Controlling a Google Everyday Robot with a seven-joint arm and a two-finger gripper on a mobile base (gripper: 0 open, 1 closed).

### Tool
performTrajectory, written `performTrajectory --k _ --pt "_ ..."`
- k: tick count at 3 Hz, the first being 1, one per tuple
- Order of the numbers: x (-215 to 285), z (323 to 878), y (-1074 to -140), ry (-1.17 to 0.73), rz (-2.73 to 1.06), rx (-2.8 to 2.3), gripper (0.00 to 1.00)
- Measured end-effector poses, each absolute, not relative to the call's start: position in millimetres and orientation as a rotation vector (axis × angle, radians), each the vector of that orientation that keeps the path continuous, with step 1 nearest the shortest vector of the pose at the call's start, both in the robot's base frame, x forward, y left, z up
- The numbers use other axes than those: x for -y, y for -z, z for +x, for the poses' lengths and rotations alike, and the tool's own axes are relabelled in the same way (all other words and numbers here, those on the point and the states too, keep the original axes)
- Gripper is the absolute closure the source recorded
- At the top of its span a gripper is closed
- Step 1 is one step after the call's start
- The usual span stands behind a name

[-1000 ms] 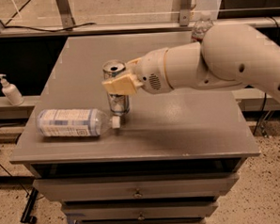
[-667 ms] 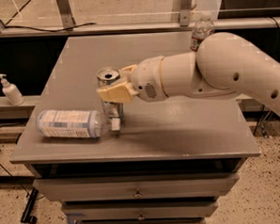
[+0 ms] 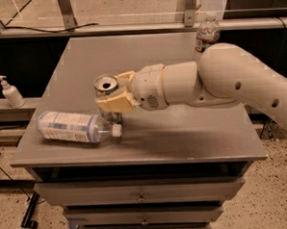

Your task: Move redbull can near blue plastic bottle

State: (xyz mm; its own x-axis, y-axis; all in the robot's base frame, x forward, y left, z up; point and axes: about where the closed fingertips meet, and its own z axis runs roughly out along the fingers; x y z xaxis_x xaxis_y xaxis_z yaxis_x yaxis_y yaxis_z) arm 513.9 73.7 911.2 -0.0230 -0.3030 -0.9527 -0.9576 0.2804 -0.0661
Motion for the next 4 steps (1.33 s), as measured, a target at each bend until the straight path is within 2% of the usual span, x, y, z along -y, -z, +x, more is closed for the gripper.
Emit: performTrajectory --k 2,3,4 --pt "-81.5 514.4 -911.6 -0.794 -1.302 -1.464 0.12" --pt "-88.6 517.2 -911.9 -0.794 -1.335 -1.451 0.0" --pt "-96.5 520.6 -913.5 -0.796 -1.363 -1.439 0.0"
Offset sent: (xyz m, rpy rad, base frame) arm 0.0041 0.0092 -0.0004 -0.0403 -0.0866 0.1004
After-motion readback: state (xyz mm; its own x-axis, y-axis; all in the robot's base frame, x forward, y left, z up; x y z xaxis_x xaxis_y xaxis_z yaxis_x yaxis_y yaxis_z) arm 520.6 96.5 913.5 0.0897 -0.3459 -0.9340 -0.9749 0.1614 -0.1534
